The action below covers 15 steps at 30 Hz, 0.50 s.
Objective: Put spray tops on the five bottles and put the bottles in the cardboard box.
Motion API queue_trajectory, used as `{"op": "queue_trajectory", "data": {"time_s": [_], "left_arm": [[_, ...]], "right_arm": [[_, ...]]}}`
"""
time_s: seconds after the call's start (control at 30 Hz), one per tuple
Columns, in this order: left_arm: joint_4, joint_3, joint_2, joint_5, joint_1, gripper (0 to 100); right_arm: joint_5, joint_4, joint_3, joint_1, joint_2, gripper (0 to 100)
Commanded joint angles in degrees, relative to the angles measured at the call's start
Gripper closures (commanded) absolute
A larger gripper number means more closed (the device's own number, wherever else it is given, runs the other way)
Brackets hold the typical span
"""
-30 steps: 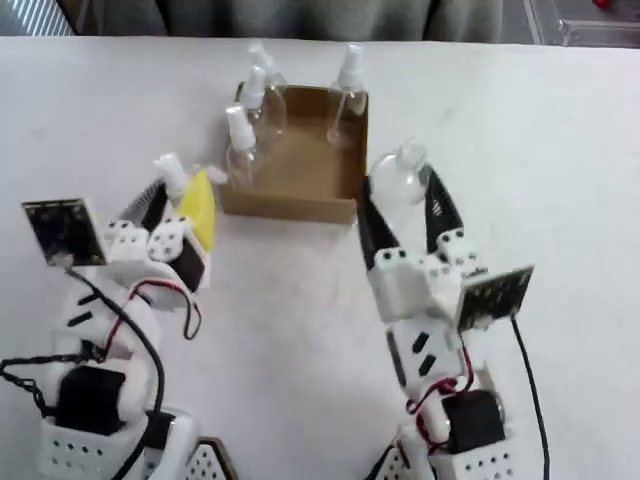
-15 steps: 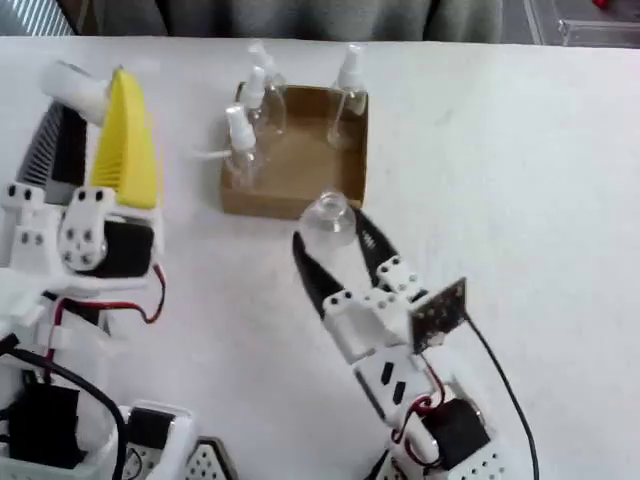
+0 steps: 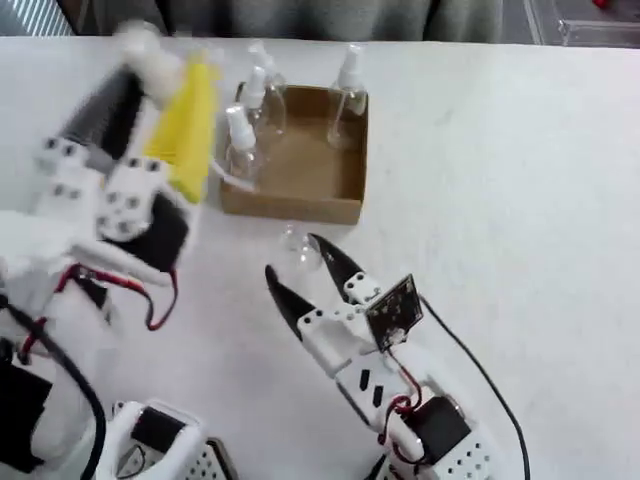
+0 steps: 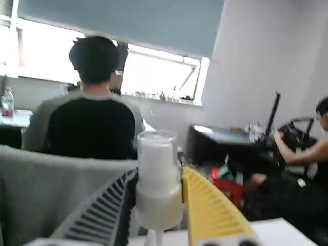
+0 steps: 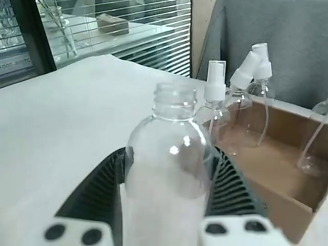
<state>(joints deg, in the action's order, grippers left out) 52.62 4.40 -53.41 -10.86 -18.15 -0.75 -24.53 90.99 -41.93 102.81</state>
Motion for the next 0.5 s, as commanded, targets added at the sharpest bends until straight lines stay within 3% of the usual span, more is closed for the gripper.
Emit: {"op": "queue_trajectory", "data": {"time_s": [0.0, 0.13, 0.47], "left_arm": [[4.0, -3.0, 1.8, 0.8, -3.6, 98], [5.4, -2.0, 2.1, 0.8, -4.1, 98], [-1.1, 7.2, 3.6, 0.8, -5.2, 98]], "right_arm": [[0.7, -0.3, -0.6, -0.4, 0.6, 98.4], [0.7, -0.3, 0.3, -0.4, 0.6, 98.4], [0.7, 0.0, 2.5, -3.6, 0.6, 98.4]]}}
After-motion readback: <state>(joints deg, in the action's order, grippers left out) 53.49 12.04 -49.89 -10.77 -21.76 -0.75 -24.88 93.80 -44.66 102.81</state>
